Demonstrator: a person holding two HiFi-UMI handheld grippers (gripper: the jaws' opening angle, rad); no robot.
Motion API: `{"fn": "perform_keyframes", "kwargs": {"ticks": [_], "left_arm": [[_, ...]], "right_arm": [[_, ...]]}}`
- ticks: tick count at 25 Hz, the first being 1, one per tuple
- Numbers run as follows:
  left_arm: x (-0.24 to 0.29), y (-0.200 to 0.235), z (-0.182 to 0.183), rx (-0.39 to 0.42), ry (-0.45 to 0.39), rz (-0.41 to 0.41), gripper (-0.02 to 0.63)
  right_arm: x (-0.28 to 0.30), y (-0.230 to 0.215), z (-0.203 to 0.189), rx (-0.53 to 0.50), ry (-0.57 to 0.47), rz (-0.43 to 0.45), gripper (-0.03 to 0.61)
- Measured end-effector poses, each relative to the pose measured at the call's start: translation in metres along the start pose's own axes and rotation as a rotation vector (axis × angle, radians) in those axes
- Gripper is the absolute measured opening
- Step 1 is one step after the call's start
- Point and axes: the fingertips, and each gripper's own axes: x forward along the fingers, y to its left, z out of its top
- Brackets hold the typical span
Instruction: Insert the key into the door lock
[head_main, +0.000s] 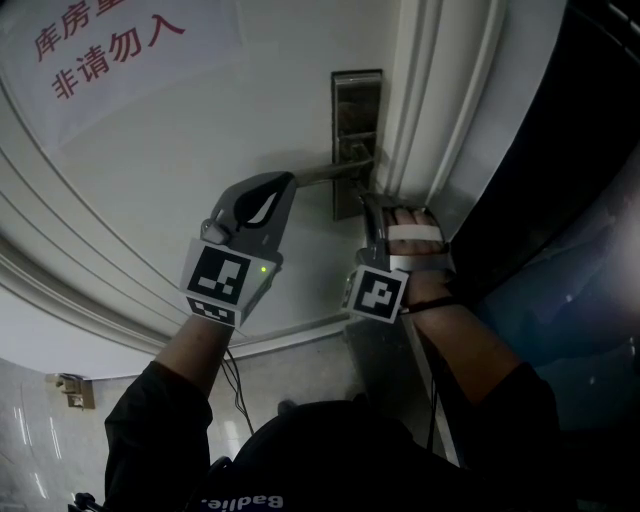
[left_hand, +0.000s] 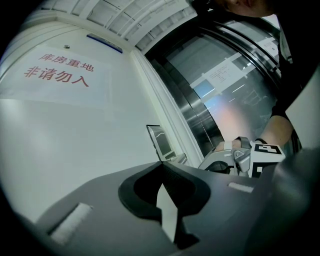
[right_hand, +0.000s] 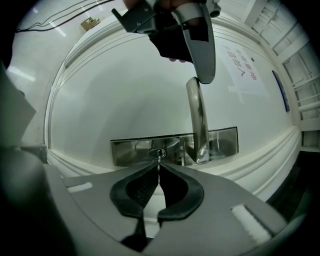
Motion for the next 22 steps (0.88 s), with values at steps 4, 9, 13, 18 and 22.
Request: {"fn": "perform_keyframes", "kwargs": {"ticks": [4,9,13,18,22], "left_arm": [[0.0,0.0,0.0,-0.002,-0.006,-0.003,0.02],[-0.001,0.0,0.0,-0.006,-0.01,-0.007,0.02],[-0.001,0.0,0.0,-0.007,-0.011,-0.011,0.02],[-0.001,0.0,0.0,-0.011,-0.011,-0.018,0.02],[-0.001,0.0,0.0,-0.011,-0.012,-0.021,0.02]], "right_arm": [[-0.001,-0.002,0.004,-0.01,0.007,0.0,0.012],[-0.001,-0.002,0.004,-0.029,0.023,-0.014,0.012],[0.001,-0.001,0.0,-0.007,0.035,-0.017,0.012],[0.006,0.0,0.004,-0.026,0.035,-0.034,0.012],[0.011,0.0,0.005,-0.035,0.039,-0.045,0.014]]}}
